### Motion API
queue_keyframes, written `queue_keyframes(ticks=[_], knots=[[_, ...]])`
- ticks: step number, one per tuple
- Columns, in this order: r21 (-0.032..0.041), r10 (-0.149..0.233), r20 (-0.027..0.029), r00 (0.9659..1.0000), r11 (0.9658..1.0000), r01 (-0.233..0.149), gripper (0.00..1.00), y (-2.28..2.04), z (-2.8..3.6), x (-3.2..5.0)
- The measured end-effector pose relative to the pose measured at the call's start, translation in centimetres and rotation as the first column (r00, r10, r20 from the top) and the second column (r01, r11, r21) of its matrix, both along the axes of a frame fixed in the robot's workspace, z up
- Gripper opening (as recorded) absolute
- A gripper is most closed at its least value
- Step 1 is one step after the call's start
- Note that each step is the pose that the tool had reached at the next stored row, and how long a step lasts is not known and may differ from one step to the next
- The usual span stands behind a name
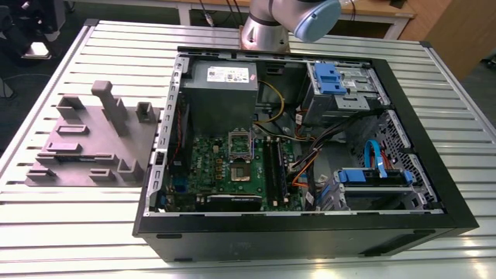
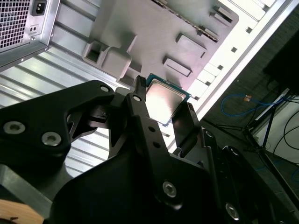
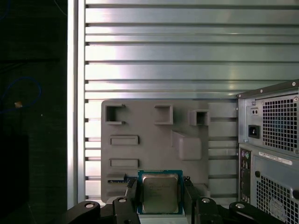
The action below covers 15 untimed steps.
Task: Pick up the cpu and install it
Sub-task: 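Pick up the cpu and move it towards the insertion slot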
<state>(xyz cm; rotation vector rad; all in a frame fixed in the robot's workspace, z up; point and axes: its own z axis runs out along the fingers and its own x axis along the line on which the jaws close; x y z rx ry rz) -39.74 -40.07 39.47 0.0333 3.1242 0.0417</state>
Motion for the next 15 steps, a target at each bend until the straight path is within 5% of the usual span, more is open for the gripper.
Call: queue_keyframes(ticks=[15], knots=[[0.0,0.0,0.0,1.0,1.0,0.0,0.47,0.0,0.0,0.29]])
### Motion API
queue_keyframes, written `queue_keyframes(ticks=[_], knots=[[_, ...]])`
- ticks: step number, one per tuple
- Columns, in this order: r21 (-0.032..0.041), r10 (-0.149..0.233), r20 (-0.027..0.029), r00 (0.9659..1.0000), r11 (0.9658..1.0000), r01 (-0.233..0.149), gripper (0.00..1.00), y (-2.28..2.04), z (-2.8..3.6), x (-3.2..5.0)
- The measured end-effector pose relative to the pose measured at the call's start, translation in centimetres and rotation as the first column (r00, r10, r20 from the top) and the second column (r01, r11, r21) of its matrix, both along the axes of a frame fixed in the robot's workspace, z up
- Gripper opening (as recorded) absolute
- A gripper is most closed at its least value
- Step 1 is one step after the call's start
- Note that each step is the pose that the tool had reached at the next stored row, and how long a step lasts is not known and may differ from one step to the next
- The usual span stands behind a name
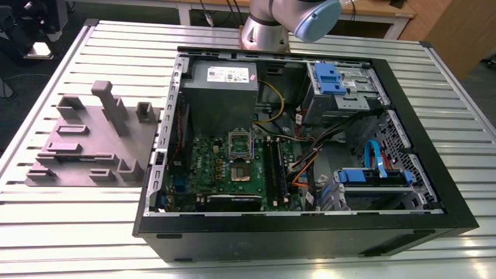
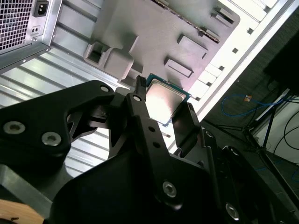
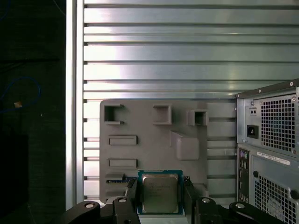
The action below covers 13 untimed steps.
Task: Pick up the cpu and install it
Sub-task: 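Pick up the cpu and move it towards the insertion slot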
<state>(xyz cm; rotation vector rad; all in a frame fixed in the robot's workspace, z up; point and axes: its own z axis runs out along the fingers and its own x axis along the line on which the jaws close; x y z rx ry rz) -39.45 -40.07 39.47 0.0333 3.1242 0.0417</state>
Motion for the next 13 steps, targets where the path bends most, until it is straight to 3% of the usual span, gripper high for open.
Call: queue_keyframes(ticks=[13], knots=[[0.0,0.0,0.0,1.0,1.0,0.0,0.47,0.0,0.0,0.31]])
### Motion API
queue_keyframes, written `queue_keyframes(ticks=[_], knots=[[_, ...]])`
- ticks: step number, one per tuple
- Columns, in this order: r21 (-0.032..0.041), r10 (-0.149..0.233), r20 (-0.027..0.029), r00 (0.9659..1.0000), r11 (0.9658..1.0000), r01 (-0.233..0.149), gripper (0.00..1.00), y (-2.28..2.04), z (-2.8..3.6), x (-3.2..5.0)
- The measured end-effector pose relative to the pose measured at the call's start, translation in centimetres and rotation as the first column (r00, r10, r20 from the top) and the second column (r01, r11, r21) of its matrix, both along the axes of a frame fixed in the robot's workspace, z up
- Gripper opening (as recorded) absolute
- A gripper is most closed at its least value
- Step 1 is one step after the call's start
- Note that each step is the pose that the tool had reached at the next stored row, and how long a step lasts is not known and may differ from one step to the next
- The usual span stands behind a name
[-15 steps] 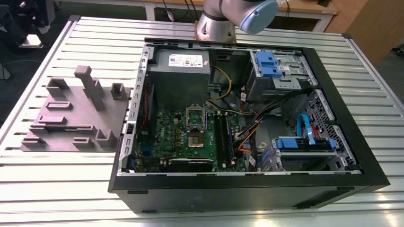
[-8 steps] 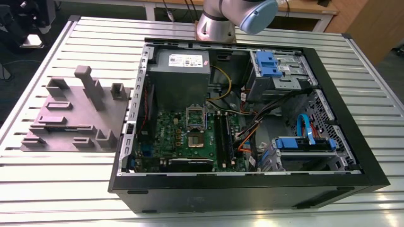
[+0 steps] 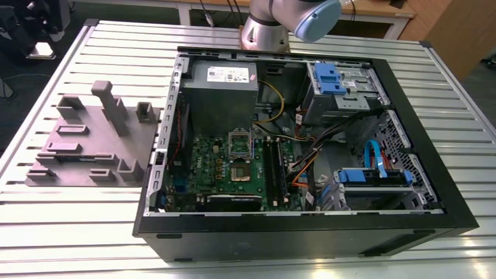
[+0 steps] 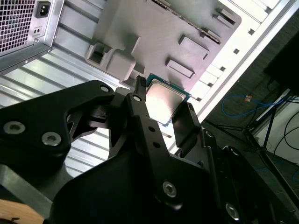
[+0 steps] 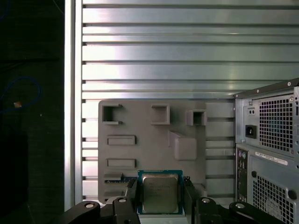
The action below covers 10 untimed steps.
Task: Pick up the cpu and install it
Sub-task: 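Pick up the cpu and move it towards the insertion slot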
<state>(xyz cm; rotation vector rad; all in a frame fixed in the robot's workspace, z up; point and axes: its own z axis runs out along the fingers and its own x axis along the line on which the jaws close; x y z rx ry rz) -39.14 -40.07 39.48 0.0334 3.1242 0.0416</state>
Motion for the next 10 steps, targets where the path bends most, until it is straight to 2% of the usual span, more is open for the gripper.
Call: queue_keyframes(ticks=[10], knots=[[0.0,0.0,0.0,1.0,1.0,0.0,0.47,0.0,0.0,0.21]])
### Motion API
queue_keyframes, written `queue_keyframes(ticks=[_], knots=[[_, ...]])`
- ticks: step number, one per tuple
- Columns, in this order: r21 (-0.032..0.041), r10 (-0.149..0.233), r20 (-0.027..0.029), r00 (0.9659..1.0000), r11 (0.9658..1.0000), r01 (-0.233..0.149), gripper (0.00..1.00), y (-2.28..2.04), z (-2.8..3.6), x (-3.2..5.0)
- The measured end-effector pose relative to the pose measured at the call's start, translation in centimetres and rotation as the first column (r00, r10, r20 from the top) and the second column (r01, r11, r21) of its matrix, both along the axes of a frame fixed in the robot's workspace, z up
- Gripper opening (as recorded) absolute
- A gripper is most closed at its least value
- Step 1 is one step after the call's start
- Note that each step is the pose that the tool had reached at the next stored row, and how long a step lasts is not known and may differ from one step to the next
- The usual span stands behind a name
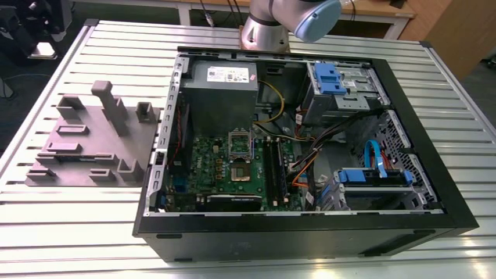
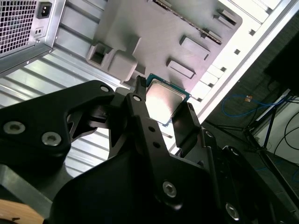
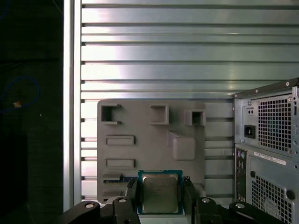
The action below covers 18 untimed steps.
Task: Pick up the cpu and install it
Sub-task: 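Pick up the cpu and move it towards the insertion slot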
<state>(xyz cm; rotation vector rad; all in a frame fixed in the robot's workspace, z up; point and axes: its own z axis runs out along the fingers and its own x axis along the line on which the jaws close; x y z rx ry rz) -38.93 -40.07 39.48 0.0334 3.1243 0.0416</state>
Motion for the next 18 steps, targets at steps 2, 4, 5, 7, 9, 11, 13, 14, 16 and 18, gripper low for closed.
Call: queue_keyframes(ticks=[2,4,5,7,9,11,13,14,16,18], knots=[[0.0001,0.0,0.0001,1.0,1.0,0.0,0.47,0.0,0.0,0.06],[0.0001,0.0,0.0001,1.0,1.0,0.0,0.47,0.0,0.0,0.11],[0.0,0.0,0.0,1.0,1.0,0.0,0.47,0.0,0.0,0.15],[0.0,0.0,0.0,1.0,1.0,0.0,0.47,0.0,0.0,0.19],[0.0,0.0,0.0,1.0,1.0,0.0,0.47,0.0,0.0,0.26],[0.0,0.0,0.0,1.0,1.0,0.0,0.47,0.0,0.0,0.3],[0.0,0.0,0.0,1.0,1.0,0.0,0.47,0.0,0.0,0.36],[0.0001,0.0,0.0,1.0,1.0,0.0,0.47,0.0,0.0,0.39],[0.0,0.0,0.0,1.0,1.0,0.0,0.47,0.0,0.0,0.46],[0.0001,0.0,0.0001,1.0,1.0,0.0,0.47,0.0,0.0,0.51]])
